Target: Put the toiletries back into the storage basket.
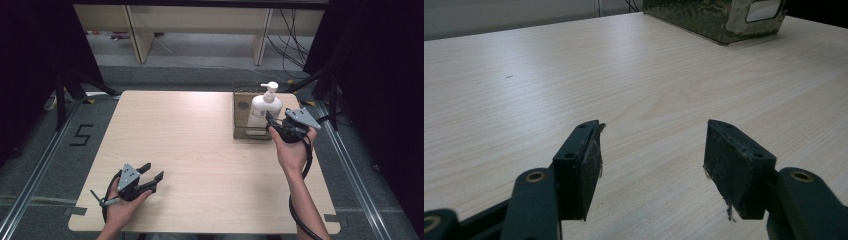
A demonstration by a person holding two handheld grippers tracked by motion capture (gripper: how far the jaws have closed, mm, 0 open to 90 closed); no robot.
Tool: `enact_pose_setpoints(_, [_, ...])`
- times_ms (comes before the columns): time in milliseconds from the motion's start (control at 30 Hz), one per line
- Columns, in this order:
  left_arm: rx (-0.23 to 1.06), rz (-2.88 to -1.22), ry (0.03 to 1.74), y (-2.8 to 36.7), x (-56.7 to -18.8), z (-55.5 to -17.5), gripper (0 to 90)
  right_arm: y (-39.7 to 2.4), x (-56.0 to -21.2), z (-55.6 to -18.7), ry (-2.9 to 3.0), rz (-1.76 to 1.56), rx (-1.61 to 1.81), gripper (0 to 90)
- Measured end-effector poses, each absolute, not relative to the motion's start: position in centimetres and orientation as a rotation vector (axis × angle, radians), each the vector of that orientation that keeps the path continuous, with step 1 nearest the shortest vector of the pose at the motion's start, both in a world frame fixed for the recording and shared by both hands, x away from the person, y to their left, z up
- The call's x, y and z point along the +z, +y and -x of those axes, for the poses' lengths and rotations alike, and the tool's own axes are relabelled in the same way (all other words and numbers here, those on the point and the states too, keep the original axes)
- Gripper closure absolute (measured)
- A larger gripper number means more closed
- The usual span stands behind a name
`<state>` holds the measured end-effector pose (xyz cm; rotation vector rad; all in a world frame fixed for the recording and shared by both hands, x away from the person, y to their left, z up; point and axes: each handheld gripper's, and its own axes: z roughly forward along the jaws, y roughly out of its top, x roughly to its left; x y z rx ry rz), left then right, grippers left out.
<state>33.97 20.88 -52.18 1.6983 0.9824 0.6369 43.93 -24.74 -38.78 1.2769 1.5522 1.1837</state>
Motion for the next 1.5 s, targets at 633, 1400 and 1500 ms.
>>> enact_pose_setpoints(633, [0.637, -1.696, 0.986, 20.9, -52.2, -34.0, 39.1, -25.9, -42.5, -38.8, 1.604, -1.292, 1.200, 31.1])
enact_pose_setpoints(1400, [0.639, -1.698, 0.988, 20.9, -52.2, -34.0, 39.1, -29.0, -49.5, -33.6, 1.578, -1.392, 1.109, 34.2])
enact_pose_setpoints(1500, [0.638, -1.697, 0.988, 20.9, -52.2, -34.0, 39.1, -29.3, -50.1, -33.3, 1.562, -1.399, 1.126, 34.1])
